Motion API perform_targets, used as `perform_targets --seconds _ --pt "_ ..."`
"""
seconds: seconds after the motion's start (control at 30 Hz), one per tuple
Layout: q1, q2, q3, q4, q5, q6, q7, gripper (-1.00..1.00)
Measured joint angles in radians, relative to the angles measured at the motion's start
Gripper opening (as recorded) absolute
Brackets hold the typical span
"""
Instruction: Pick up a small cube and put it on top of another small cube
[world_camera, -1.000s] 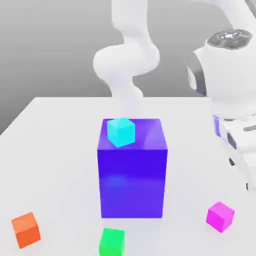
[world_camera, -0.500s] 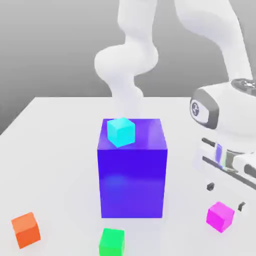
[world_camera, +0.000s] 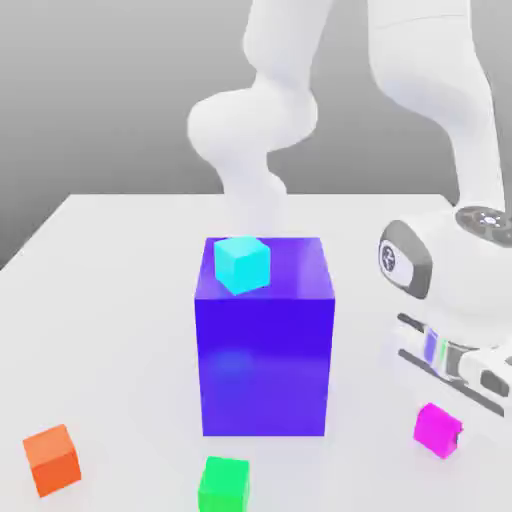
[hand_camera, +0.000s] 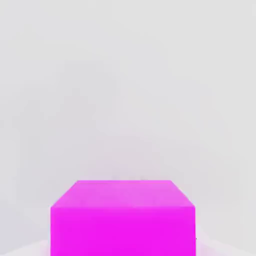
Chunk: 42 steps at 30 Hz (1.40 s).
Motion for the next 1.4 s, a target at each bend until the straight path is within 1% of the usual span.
perform_targets --seconds 0.07,0.13,0.33,0.4,0.6,1.17,1.27,1.4 --pt "0.013 -0.056 -0.02 -0.013 -0.029 -0.044 0.022 -1.0" --pt "0.014 -0.068 -0.046 -0.007 -0.042 -0.066 0.06 -1.0" --pt "-0.044 -0.052 -0.128 0.057 -0.057 -0.103 0.088 -1.0" --pt "-0.086 -0.051 -0.152 0.078 -0.065 -0.118 0.05 -1.0" --pt "-0.186 -0.071 -0.185 0.085 -0.077 -0.151 -0.173 -1.0" --pt "-0.417 -0.16 -0.21 0.05 -0.073 -0.22 -0.866 -1.0" --pt "-0.437 -0.127 -0.195 0.052 -0.039 -0.186 -0.94 -1.0" --pt "-0.47 -0.031 -0.149 0.059 0.043 -0.106 -1.006 -1.0"
